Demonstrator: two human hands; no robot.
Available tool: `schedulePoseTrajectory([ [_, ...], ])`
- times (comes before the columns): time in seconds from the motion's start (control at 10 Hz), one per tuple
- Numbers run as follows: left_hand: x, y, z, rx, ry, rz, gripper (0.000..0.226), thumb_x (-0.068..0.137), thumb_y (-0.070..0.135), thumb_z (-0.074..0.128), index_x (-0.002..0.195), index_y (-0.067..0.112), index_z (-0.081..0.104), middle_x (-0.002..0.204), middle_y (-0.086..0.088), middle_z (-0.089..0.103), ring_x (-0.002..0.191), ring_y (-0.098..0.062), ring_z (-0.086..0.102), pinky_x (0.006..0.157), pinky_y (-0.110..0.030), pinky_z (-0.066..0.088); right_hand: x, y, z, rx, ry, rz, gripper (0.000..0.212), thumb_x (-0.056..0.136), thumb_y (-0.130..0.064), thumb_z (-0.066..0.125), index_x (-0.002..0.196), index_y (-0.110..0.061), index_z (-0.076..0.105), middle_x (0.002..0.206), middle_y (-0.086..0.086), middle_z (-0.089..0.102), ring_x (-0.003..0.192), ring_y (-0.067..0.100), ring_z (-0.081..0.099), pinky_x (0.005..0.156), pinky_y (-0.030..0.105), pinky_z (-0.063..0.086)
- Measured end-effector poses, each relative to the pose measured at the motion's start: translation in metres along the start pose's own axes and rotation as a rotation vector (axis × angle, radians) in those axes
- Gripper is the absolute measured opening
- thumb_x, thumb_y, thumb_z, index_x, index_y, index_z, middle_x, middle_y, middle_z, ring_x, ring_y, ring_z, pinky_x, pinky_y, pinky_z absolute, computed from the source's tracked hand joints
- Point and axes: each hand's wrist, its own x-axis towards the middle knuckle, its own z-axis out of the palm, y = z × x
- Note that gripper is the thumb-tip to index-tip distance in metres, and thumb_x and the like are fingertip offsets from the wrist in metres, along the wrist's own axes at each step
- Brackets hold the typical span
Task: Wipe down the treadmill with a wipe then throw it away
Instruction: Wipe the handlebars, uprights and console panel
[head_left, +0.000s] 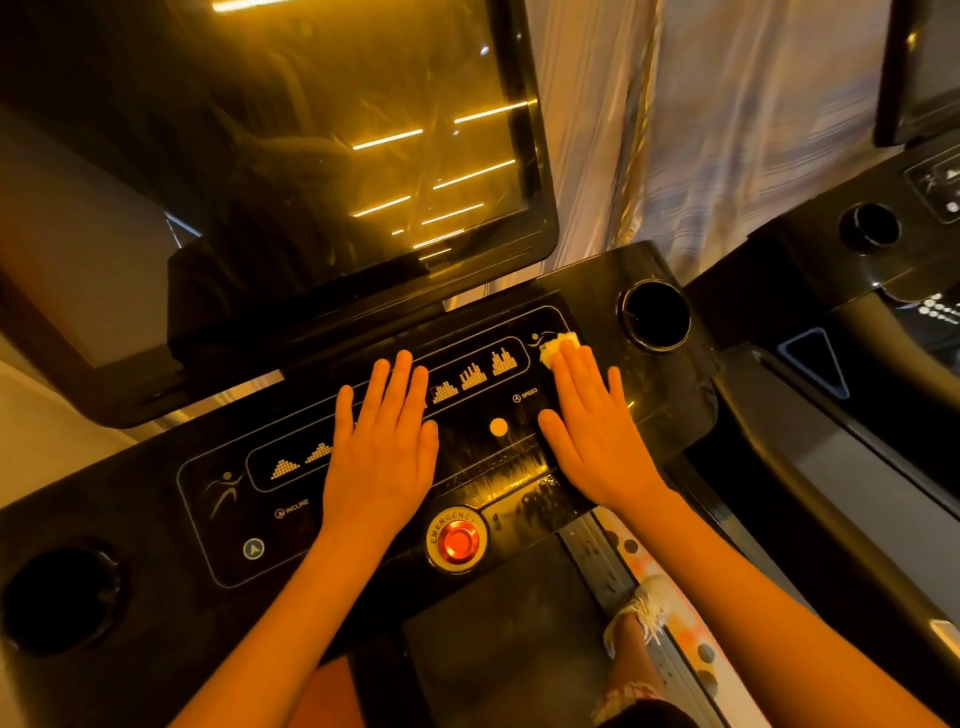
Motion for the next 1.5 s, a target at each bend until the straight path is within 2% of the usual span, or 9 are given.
schedulePoseTrajectory([
  [0.2, -0.002, 0.000, 0.002, -0.014, 0.012, 0.002, 0.061, 0.107, 0.041, 0.025, 0.161, 0.013, 0.025, 0.169, -0.011, 0.019, 0.156, -0.029, 0.017, 0.122, -0.056, 0.020, -0.047, 0.005, 0.008, 0.026, -0.047, 0.025, 0.074, 0.104, -0.066, 0.008, 0.164, -0.024, -0.008, 0.171, -0.002, -0.014, 0.156, 0.014, -0.018, 0.126, 0.045, -0.011],
  [0.5, -0.002, 0.001, 0.000, -0.031, 0.034, 0.002, 0.060, 0.106, 0.039, 0.026, 0.160, 0.011, 0.028, 0.168, -0.012, 0.022, 0.155, -0.031, 0.020, 0.121, -0.057, 0.020, 0.068, -0.001, -0.018, 0.043, 0.042, 0.029, 0.071, 0.106, -0.056, 0.015, 0.165, -0.021, 0.000, 0.173, 0.003, -0.006, 0.158, 0.021, -0.012, 0.127, 0.049, -0.009],
  [0.6, -0.002, -0.001, 0.000, -0.047, 0.043, -0.005, 0.060, 0.107, 0.039, 0.026, 0.160, 0.012, 0.029, 0.168, -0.012, 0.023, 0.155, -0.030, 0.020, 0.121, -0.056, 0.020, 0.028, 0.001, -0.011, 0.084, 0.026, 0.014, 0.068, 0.107, -0.055, 0.016, 0.164, -0.024, -0.006, 0.171, -0.002, -0.013, 0.156, 0.015, -0.018, 0.124, 0.042, -0.016],
  [0.8, -0.002, 0.002, -0.001, -0.064, 0.061, -0.014, 0.059, 0.107, 0.039, 0.028, 0.160, 0.013, 0.030, 0.168, -0.010, 0.022, 0.156, -0.028, 0.019, 0.122, -0.054, 0.017, -0.018, 0.007, 0.001, 0.059, -0.034, 0.051, 0.074, 0.105, -0.059, 0.016, 0.164, -0.020, -0.005, 0.171, 0.000, -0.013, 0.156, 0.016, -0.019, 0.125, 0.044, -0.014],
  [1.0, -0.003, 0.002, 0.000, -0.062, 0.050, -0.021, 0.059, 0.107, 0.038, 0.029, 0.160, 0.014, 0.028, 0.169, -0.008, 0.020, 0.156, -0.026, 0.016, 0.123, -0.054, 0.016, 0.095, -0.003, -0.026, 0.015, 0.045, 0.017, 0.069, 0.107, -0.054, 0.020, 0.164, -0.017, 0.007, 0.173, 0.007, -0.001, 0.158, 0.025, -0.007, 0.127, 0.056, -0.004],
  [1.2, -0.002, 0.001, 0.001, -0.063, 0.060, -0.016, 0.059, 0.107, 0.038, 0.030, 0.160, 0.014, 0.028, 0.169, -0.008, 0.020, 0.156, -0.027, 0.017, 0.122, -0.053, 0.015, 0.019, 0.017, -0.011, 0.068, 0.032, -0.017, 0.068, 0.108, -0.052, 0.023, 0.165, -0.022, 0.001, 0.173, 0.001, -0.007, 0.158, 0.019, -0.011, 0.127, 0.049, -0.008],
  [1.3, -0.003, 0.001, 0.001, -0.067, 0.062, -0.020, 0.059, 0.107, 0.038, 0.030, 0.160, 0.014, 0.028, 0.169, -0.008, 0.020, 0.156, -0.027, 0.017, 0.122, -0.053, 0.015, -0.048, 0.031, 0.003, 0.071, 0.000, -0.002, 0.071, 0.107, -0.053, 0.024, 0.165, -0.022, -0.001, 0.173, 0.000, -0.008, 0.159, 0.021, -0.010, 0.127, 0.056, -0.002],
  [1.4, -0.002, 0.002, 0.000, -0.057, 0.062, -0.011, 0.058, 0.107, 0.038, 0.030, 0.160, 0.014, 0.028, 0.169, -0.009, 0.020, 0.156, -0.028, 0.017, 0.122, -0.054, 0.016, -0.054, 0.037, 0.003, 0.046, -0.019, 0.005, 0.071, 0.106, -0.055, 0.022, 0.165, -0.022, -0.002, 0.173, 0.001, -0.008, 0.159, 0.022, -0.009, 0.127, 0.056, -0.001],
  [1.5, -0.002, 0.003, 0.000, -0.050, 0.054, -0.008, 0.058, 0.107, 0.038, 0.029, 0.160, 0.014, 0.028, 0.169, -0.009, 0.019, 0.156, -0.028, 0.017, 0.122, -0.055, 0.016, -0.007, 0.028, -0.010, 0.023, 0.004, 0.020, 0.070, 0.107, -0.056, 0.020, 0.165, -0.021, -0.001, 0.172, 0.002, -0.008, 0.158, 0.022, -0.012, 0.126, 0.046, -0.010],
])
